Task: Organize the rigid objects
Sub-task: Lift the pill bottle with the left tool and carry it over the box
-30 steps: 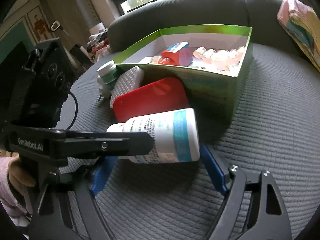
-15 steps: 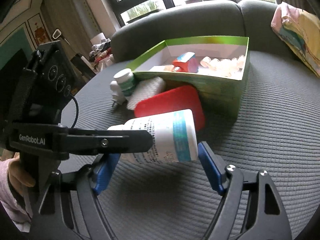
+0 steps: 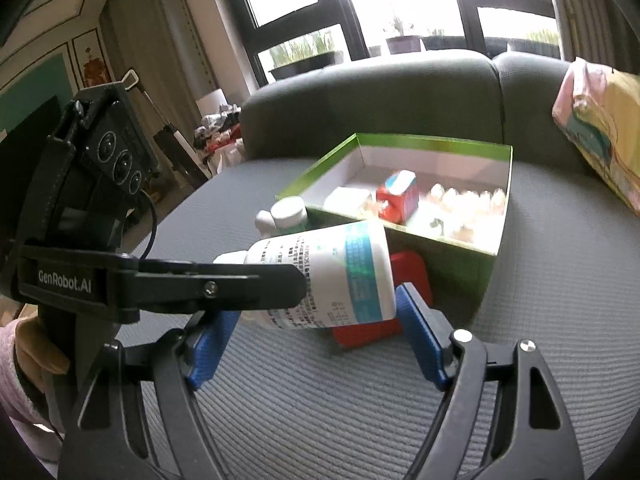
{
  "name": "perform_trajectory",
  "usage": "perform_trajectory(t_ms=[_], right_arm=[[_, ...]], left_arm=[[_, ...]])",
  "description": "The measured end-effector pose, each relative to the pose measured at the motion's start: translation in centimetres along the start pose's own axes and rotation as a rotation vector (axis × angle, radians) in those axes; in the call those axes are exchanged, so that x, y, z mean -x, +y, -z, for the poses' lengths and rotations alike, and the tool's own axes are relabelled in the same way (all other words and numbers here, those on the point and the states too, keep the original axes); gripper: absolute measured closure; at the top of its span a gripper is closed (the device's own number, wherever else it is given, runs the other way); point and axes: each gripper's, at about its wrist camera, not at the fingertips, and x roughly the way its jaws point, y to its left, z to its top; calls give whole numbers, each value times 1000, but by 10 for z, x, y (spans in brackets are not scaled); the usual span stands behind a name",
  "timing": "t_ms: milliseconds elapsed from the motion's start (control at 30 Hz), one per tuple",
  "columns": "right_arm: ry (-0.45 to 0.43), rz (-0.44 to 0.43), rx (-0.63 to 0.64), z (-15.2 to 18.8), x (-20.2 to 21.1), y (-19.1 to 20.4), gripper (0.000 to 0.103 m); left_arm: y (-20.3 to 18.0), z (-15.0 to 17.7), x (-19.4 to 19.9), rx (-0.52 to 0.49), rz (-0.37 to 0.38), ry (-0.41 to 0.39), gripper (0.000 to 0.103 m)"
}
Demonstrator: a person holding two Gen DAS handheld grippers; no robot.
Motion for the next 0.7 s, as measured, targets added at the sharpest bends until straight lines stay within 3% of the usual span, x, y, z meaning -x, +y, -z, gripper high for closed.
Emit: perform_trajectory(t_ms=[467,700], right_arm=[[-88,16,8,-85,-19,-8,25],[-60,-7,-34,-107,-61,-29,25]], left_arm=[[-7,-99,12,-80,-10,-73,30],[30,-131,-11,-23,-7,-57,30]])
